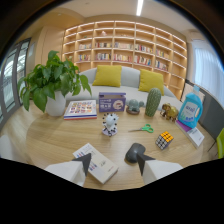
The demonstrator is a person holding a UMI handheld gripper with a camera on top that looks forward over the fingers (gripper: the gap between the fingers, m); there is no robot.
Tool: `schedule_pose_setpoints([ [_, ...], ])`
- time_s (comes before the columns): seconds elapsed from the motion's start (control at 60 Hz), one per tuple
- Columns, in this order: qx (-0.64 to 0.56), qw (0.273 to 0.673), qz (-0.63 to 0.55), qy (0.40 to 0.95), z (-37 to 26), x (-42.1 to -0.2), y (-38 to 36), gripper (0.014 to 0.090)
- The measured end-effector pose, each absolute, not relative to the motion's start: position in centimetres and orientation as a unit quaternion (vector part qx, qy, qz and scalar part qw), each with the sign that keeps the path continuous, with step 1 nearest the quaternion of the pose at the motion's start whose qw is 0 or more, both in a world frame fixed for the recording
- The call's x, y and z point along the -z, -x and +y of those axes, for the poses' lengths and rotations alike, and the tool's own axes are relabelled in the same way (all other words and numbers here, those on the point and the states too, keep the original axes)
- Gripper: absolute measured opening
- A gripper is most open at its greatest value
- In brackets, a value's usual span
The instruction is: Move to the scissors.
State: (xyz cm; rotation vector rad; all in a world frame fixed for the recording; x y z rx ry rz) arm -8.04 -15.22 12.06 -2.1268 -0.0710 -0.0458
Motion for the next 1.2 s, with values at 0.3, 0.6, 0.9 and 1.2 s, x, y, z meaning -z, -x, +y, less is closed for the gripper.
schedule_pose_setpoints([
  [0.3,0.025,0.471,-0.026,0.881,-17.4,-12.2,5.1,0.0866],
  [0.6,0.055,0.464,-0.012,0.884,-12.7,-12.0,-1.7,0.0863],
  [0.9,0.053,0.451,-0.012,0.891,-3.6,-8.7,-5.2,0.086],
  [1.2,0.043,0.432,-0.004,0.901,2.3,-4.7,-6.4,0.0864],
])
